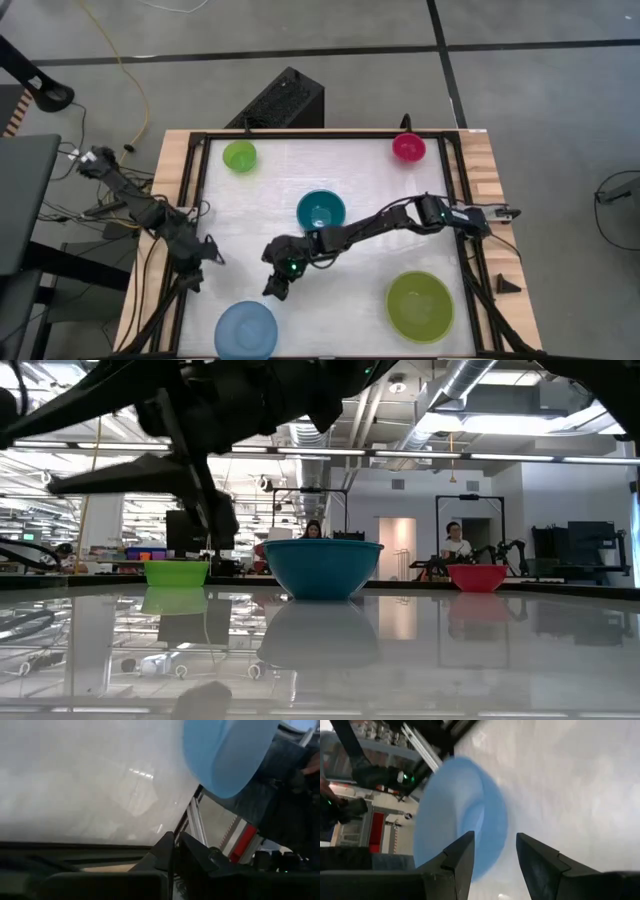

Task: Nest bowls inside each other by size order
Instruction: Move the light blue bowl to the bottom center of the table

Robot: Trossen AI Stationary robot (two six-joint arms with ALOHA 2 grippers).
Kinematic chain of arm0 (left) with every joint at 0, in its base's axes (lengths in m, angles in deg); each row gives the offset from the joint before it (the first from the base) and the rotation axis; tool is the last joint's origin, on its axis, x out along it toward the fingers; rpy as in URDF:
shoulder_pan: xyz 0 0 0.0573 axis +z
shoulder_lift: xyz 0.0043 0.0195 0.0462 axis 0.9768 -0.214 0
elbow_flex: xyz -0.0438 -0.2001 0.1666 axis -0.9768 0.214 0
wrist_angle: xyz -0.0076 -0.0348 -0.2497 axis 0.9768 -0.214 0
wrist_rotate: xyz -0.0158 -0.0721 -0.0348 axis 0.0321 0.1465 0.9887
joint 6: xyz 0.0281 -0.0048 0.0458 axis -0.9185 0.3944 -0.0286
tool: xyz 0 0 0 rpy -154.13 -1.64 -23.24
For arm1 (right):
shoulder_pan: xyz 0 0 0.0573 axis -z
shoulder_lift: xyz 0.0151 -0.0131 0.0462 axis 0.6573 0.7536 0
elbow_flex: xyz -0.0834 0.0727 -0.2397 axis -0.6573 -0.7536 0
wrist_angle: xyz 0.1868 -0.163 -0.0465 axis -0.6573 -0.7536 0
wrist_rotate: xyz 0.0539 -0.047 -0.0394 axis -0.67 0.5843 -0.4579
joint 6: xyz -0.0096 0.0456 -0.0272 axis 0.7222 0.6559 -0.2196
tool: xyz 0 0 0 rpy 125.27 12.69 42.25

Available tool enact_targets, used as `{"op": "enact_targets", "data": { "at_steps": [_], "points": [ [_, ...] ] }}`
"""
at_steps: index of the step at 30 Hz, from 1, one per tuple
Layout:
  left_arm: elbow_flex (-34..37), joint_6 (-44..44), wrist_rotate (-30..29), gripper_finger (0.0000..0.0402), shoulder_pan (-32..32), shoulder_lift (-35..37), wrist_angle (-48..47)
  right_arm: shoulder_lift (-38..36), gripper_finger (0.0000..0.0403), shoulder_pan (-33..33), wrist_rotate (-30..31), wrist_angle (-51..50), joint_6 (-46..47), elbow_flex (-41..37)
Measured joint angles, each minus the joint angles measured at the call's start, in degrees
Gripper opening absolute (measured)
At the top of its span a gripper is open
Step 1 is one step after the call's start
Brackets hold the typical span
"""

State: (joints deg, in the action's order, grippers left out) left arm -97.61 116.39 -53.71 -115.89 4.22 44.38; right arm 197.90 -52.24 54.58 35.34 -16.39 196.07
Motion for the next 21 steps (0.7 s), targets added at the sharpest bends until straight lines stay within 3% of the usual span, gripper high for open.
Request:
{"op": "enact_targets", "data": {
  "at_steps": [10, 21],
  "points": [
    [0.0, 6.0, -10.2, 0.0015, -15.9, -18.3, 20.7, -6.7, 0.0182, 6.2, 3.5, -7.9, -7.2, 0.0],
    [0.0, 10.3, -14.4, 0.0015, -21.0, -41.5, 51.9, -12.5, 0.0182, 8.6, 6.1, -15.3, -11.8, 0.0]
  ]
}}
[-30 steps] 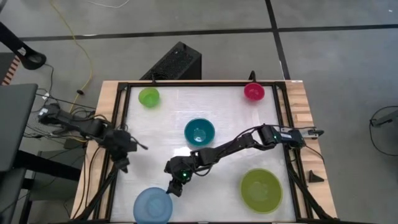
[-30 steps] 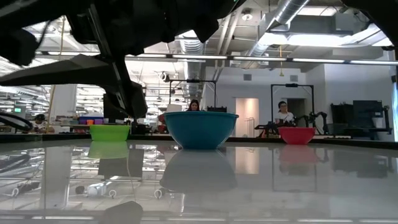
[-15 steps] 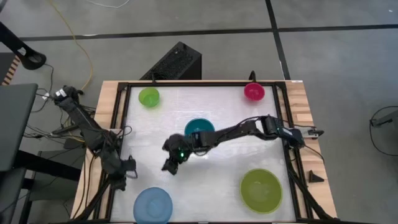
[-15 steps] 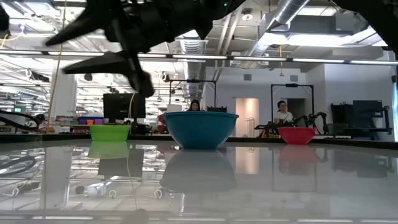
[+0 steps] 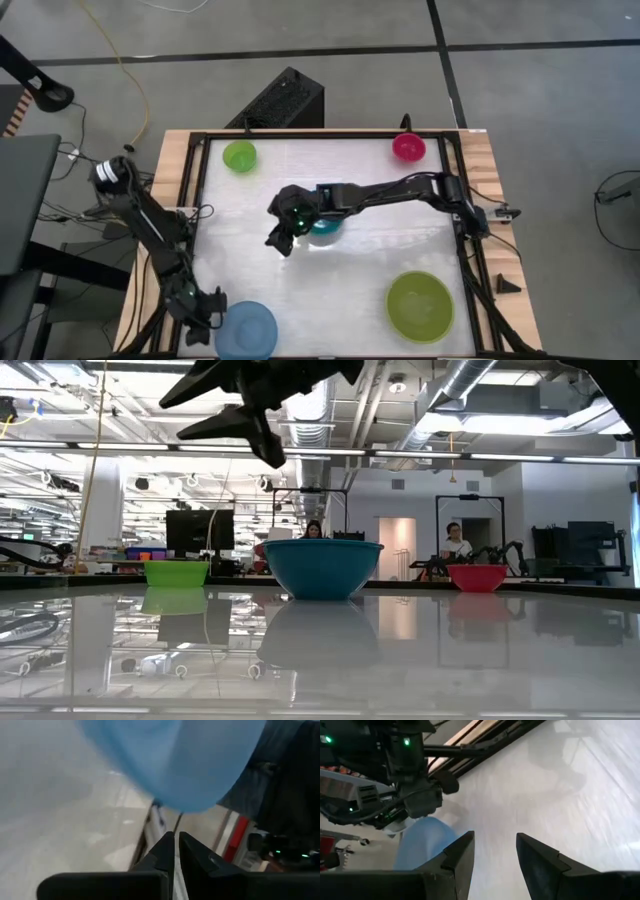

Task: Nest bowls inside each other by size order
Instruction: Move the light blue bowl to the bottom center of the table, then stack the light blue bowl into the bottom green bowl

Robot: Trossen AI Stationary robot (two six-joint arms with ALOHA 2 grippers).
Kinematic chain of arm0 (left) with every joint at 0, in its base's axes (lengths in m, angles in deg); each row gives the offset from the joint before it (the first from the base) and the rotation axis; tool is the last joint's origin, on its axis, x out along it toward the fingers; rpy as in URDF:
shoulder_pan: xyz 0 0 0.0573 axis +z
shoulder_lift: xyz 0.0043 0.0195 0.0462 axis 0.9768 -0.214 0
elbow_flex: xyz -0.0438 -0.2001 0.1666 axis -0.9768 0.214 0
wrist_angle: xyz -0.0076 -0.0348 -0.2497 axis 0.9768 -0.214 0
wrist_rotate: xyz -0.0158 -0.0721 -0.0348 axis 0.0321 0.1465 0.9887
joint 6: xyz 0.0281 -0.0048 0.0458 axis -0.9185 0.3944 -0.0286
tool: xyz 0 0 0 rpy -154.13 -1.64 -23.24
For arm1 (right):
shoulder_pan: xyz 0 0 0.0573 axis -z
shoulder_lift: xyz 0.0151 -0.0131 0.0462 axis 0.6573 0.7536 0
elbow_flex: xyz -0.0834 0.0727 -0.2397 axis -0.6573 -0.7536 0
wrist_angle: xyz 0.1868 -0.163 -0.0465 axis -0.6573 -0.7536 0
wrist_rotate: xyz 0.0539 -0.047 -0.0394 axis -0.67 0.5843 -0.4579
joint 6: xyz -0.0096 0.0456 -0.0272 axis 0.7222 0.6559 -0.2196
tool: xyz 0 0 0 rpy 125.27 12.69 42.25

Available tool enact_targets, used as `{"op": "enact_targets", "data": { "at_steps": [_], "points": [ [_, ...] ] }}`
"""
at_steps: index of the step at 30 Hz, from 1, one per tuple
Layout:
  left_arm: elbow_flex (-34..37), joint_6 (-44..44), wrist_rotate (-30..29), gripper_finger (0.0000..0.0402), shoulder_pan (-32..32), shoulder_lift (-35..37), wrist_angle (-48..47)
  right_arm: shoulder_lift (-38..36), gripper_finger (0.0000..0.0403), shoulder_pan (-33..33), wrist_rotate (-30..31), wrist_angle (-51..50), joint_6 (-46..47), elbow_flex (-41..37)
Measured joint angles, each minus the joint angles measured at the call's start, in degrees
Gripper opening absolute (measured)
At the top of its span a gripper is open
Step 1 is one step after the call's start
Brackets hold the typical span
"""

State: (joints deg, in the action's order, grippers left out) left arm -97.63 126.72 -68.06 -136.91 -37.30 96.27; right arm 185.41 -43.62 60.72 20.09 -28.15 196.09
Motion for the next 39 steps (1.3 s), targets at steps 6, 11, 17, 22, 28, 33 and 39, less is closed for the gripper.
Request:
{"op": "enact_targets", "data": {
  "at_steps": [6, 11, 17, 22, 28, 33, 39],
  "points": [
    [0.0, -0.8, -6.1, 0.0015, 1.3, -7.9, 10.8, -0.6, 0.0182, -0.6, 0.0, -3.5, -0.3, 0.0],
    [0.0, -4.2, -12.9, 0.0015, 4.9, -9.0, 13.1, -0.6, 0.0182, -2.4, 0.0, -7.5, -0.7, 0.0],
    [0.0, -10.2, -14.5, 0.0015, 12.4, -9.0, 15.3, -0.6, 0.0182, -4.9, 0.0, -14.2, -2.1, 0.0],
    [0.0, -13.9, -13.2, 0.0015, 17.8, -9.0, 14.1, -0.6, 0.0182, -6.8, 0.0, -20.0, -2.4, 0.0],
    [0.0, -18.4, -11.1, 0.0015, 23.1, -8.9, 10.1, -0.6, 0.0182, -8.9, 2.4, -24.6, -2.6, 0.0],
    [0.0, -21.9, -8.3, 0.0015, 26.6, -8.9, 5.7, -0.6, 0.0182, -10.7, 3.7, -25.9, -1.9, -1.3],
    [0.0, -25.1, -8.2, 0.0015, 30.4, -8.9, 3.6, -0.6, 0.0182, -12.2, 3.2, -22.3, 0.8, -5.9]
  ]
}}
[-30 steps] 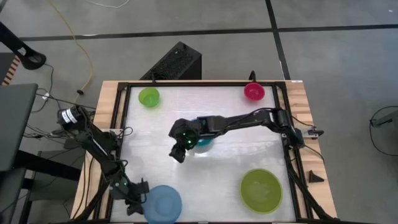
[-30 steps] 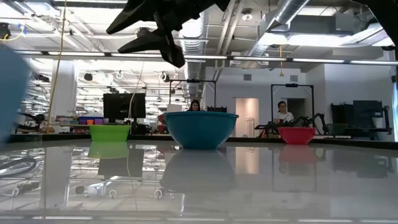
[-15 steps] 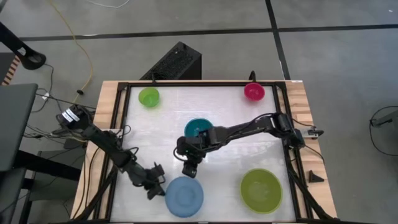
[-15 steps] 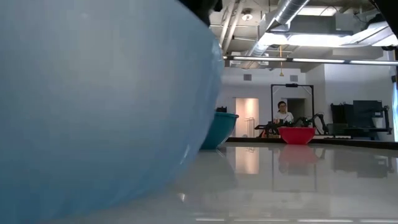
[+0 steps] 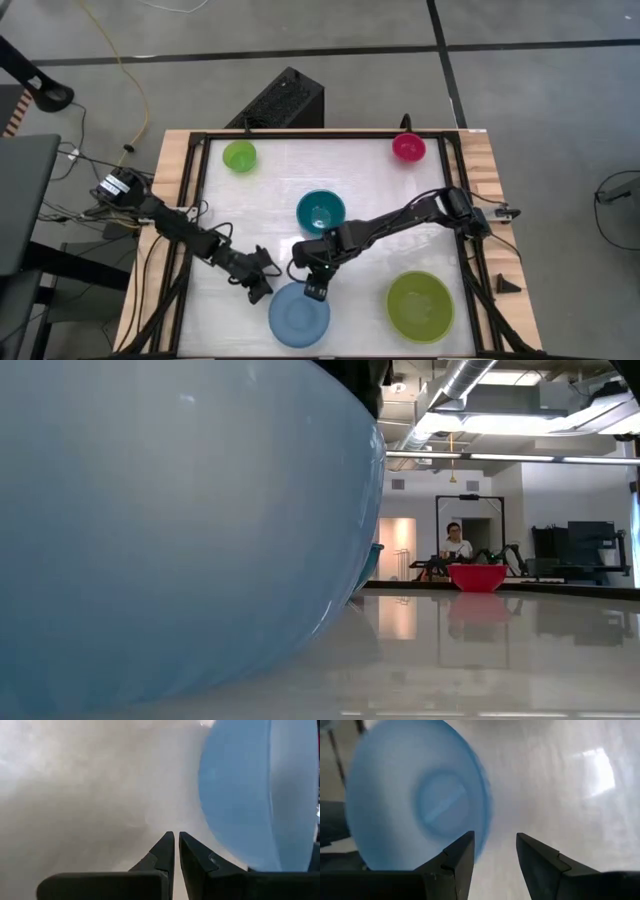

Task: Nest bowls inside each other by size order
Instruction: Stack the light blue bowl into the bottom green bowl

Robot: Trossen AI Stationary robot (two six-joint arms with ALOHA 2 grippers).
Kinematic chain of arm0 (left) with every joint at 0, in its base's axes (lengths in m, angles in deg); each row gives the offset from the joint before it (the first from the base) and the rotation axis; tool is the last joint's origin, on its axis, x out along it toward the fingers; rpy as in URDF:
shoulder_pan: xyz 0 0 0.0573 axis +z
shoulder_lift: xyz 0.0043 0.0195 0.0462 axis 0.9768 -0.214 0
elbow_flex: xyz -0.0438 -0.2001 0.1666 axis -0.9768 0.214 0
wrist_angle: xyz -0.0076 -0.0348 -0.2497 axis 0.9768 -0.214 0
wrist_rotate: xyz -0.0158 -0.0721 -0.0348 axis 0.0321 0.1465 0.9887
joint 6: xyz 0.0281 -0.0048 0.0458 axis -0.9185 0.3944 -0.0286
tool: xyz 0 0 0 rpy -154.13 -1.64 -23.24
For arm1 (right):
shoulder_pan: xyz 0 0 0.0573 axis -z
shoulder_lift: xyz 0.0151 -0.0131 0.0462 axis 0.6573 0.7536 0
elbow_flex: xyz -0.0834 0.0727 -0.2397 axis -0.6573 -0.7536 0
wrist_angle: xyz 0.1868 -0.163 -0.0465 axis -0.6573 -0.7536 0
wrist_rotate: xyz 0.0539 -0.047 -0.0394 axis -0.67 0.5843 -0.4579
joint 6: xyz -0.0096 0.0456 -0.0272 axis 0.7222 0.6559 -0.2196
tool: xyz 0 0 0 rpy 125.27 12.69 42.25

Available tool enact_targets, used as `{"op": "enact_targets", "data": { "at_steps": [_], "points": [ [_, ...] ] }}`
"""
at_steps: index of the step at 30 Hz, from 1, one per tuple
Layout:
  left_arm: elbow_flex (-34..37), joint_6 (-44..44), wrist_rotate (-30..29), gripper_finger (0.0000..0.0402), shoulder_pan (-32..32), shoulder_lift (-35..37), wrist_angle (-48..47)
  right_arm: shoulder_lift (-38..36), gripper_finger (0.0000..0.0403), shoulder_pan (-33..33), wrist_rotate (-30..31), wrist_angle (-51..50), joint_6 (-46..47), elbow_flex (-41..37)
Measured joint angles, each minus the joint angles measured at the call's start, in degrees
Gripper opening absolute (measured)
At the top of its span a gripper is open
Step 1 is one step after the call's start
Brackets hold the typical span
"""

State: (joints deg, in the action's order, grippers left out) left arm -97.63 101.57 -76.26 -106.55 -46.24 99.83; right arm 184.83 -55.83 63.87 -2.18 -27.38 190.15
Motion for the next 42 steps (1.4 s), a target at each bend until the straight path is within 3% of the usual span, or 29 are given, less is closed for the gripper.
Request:
{"op": "enact_targets", "data": {
  "at_steps": [7, 17, 23, 26, 31, 42],
  "points": [
    [0.0, -1.4, 2.8, 0.0015, 3.1, 0.0, 0.3, 0.0, 0.0182, -1.1, -0.1, 5.8, 3.2, -1.5],
    [0.0, -1.9, 3.1, 0.0015, 4.6, 0.0, 0.4, 2.4, 0.0182, -1.0, -0.1, 5.7, 4.4, -1.7],
    [0.0, -2.1, 3.0, 0.0015, 4.6, 0.0, 0.4, 6.2, 0.0179, -1.2, -3.6, 8.7, 6.2, -1.5],
    [0.0, -2.1, 2.9, 0.0015, 4.6, 0.0, 0.7, 7.1, 0.0150, -1.2, -5.6, 8.6, 6.2, -1.7],
    [0.0, -2.4, 2.4, 0.0015, 4.7, 0.0, 0.0, 7.3, 0.0032, -0.9, -7.4, 8.3, 5.5, -1.7],
    [0.0, -3.2, 2.0, 0.0015, 4.6, 0.0, -0.9, 0.7, 0.0031, -0.3, -3.7, -5.5, 2.7, -1.6]
  ]
}}
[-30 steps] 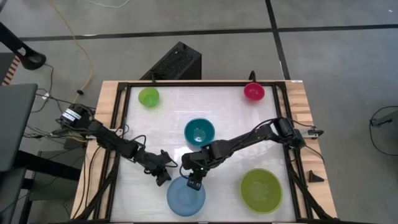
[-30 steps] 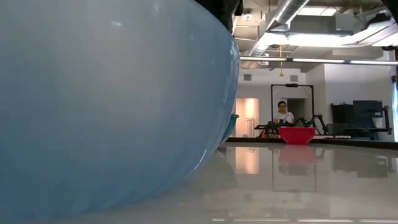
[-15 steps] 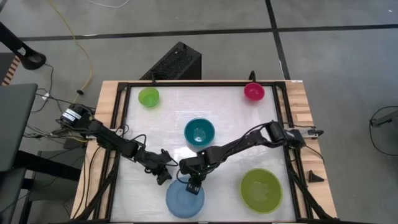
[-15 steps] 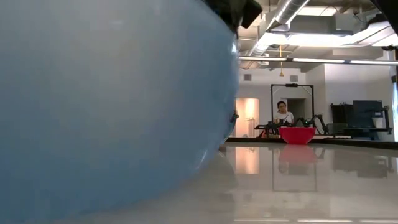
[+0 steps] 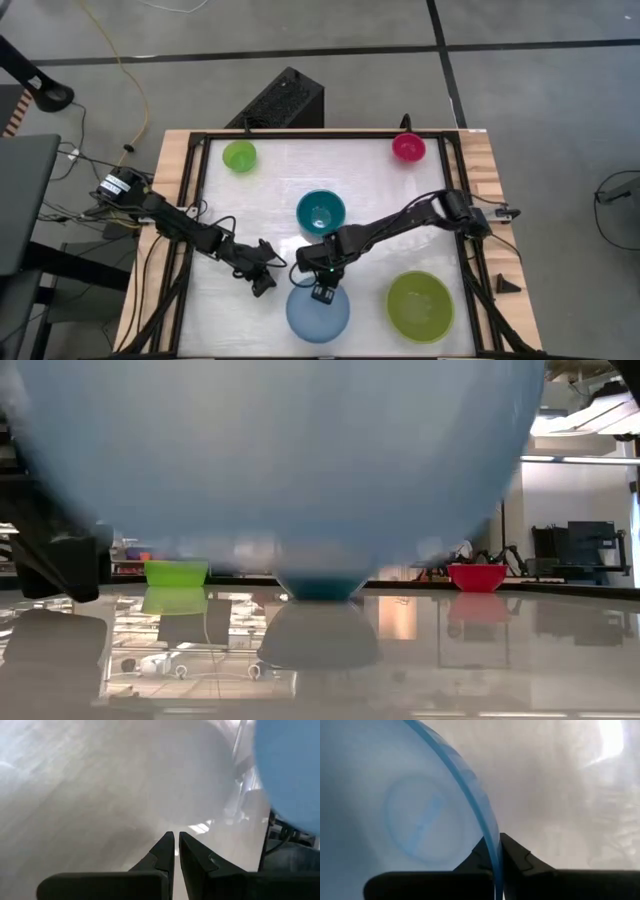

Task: Nest bowls inside each other by size order
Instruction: Stack the light blue bowl into the bottom green bowl

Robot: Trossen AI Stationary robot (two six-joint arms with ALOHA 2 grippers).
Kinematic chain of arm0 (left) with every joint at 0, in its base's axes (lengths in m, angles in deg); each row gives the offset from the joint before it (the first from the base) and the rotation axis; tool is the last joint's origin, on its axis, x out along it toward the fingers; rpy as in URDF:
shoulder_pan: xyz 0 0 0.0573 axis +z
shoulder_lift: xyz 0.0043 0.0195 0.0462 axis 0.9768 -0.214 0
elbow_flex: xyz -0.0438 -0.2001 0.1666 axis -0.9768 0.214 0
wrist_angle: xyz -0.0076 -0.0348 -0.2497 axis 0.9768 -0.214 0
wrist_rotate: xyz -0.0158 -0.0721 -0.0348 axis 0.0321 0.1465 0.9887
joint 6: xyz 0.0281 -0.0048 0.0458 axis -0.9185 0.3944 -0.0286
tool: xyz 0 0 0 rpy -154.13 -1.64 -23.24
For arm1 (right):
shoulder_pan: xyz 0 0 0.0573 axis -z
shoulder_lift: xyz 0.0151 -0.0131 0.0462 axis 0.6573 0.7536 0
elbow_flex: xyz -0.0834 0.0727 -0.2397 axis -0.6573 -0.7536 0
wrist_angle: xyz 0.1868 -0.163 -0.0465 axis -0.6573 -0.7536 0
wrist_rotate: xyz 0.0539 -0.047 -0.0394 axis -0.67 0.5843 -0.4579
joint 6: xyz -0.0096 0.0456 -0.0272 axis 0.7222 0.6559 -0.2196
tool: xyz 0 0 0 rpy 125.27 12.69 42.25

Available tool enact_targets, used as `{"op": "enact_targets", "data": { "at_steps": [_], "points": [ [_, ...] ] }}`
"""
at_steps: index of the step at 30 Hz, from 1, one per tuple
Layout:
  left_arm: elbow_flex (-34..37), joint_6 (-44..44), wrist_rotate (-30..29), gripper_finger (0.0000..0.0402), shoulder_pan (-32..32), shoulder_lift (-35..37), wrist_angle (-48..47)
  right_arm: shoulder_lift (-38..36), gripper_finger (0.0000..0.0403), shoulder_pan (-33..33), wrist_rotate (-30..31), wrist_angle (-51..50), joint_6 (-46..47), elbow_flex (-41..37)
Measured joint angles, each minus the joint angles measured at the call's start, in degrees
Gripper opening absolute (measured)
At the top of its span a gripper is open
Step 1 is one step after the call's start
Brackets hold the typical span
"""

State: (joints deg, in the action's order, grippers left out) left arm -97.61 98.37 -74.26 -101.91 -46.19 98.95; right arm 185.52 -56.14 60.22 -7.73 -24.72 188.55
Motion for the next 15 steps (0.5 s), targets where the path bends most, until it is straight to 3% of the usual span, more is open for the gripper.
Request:
{"op": "enact_targets", "data": {
  "at_steps": [8, 15],
  "points": [
    [0.0, -0.9, -1.1, 0.0015, 0.0, 0.0, -0.1, -11.2, 0.0031, -0.6, 9.7, -11.6, 2.4, 0.0],
    [0.0, -0.9, -2.2, 0.0015, 0.0, 0.0, 0.8, -20.0, 0.0031, -7.1, 16.8, -28.9, 12.5, 0.1]
  ]
}}
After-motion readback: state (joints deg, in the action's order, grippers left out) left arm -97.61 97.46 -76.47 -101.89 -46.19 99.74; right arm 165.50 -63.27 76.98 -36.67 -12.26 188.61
